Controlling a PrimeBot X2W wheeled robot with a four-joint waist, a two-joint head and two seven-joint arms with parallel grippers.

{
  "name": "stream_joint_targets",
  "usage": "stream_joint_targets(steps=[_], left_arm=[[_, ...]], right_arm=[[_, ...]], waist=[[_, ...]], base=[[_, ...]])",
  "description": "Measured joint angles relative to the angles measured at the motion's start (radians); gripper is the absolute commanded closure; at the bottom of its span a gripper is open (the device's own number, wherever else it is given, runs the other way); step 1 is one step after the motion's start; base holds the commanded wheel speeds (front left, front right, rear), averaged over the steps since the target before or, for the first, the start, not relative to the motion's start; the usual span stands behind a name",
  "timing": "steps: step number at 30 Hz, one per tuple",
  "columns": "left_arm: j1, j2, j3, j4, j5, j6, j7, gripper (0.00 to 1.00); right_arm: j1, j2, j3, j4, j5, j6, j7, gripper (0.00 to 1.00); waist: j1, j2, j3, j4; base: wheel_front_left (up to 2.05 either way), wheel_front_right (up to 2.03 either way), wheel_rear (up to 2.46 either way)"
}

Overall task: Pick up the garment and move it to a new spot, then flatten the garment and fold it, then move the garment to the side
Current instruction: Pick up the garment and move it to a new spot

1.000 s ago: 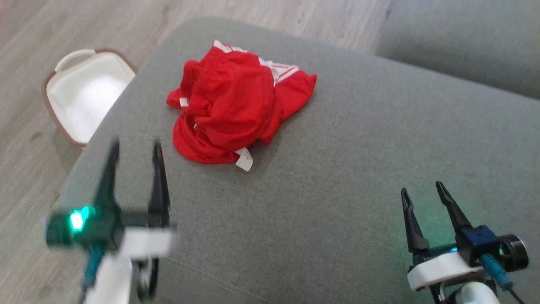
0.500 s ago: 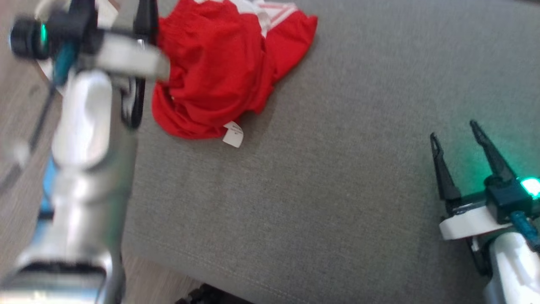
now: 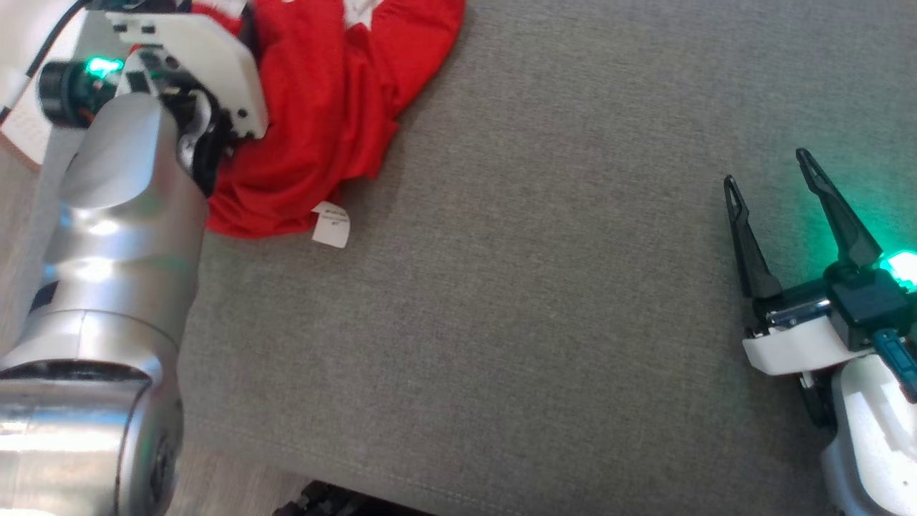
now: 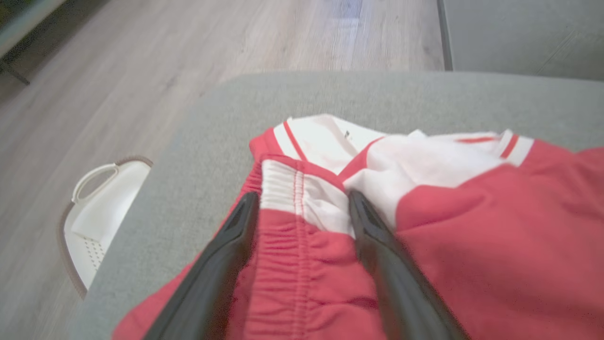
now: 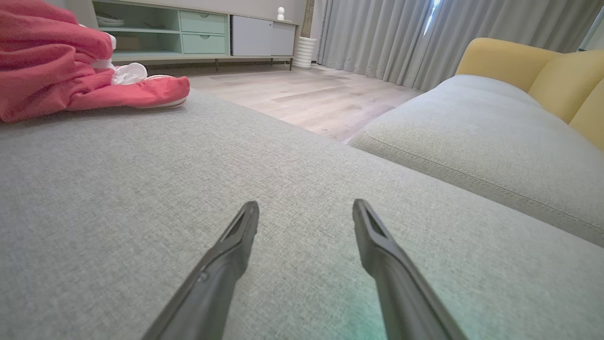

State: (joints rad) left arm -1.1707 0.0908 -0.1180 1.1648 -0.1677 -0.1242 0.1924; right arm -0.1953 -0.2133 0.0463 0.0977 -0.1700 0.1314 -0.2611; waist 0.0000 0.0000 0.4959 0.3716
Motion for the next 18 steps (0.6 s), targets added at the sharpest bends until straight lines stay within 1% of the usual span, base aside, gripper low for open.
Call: stream_joint_targets(steps=[3, 4, 5, 11, 18], left_arm=[[-0.011, 0.009, 0.007, 0.052, -0.010, 0.000, 0.019, 0.00], [-0.014, 0.010, 0.007, 0.058, -0.010, 0.001, 0.016, 0.51], [-0.014, 0.012, 0.006, 0.061, -0.010, 0.001, 0.005, 1.00], [-0.029, 0.027, -0.016, 0.059, -0.009, 0.000, -0.109, 1.00], [-0.105, 0.035, -0.095, 0.011, 0.003, -0.008, -0.181, 1.00]], right_arm=[[-0.007, 0.005, -0.001, 0.000, 0.000, 0.000, 0.000, 0.00], [-0.009, 0.007, -0.001, 0.001, 0.000, 0.000, 0.000, 0.00], [-0.010, 0.008, -0.001, 0.002, 0.000, 0.000, 0.000, 0.00], [-0.016, 0.022, -0.008, 0.033, 0.004, 0.000, 0.000, 0.00], [0.023, 0.095, -0.007, 0.073, 0.015, 0.000, 0.002, 0.00]], waist=[[0.0001, 0.0000, 0.005, -0.013], [0.0000, 0.0000, 0.005, -0.016], [0.0000, 0.0000, 0.005, -0.017], [0.0001, 0.0000, -0.026, -0.022], [-0.0001, 0.0000, -0.126, -0.046]], base=[[0.00, 0.00, 0.00], [0.00, 0.00, 0.00], [0.00, 0.00, 0.00], [0.00, 0.00, 0.00], [0.00, 0.00, 0.00]])
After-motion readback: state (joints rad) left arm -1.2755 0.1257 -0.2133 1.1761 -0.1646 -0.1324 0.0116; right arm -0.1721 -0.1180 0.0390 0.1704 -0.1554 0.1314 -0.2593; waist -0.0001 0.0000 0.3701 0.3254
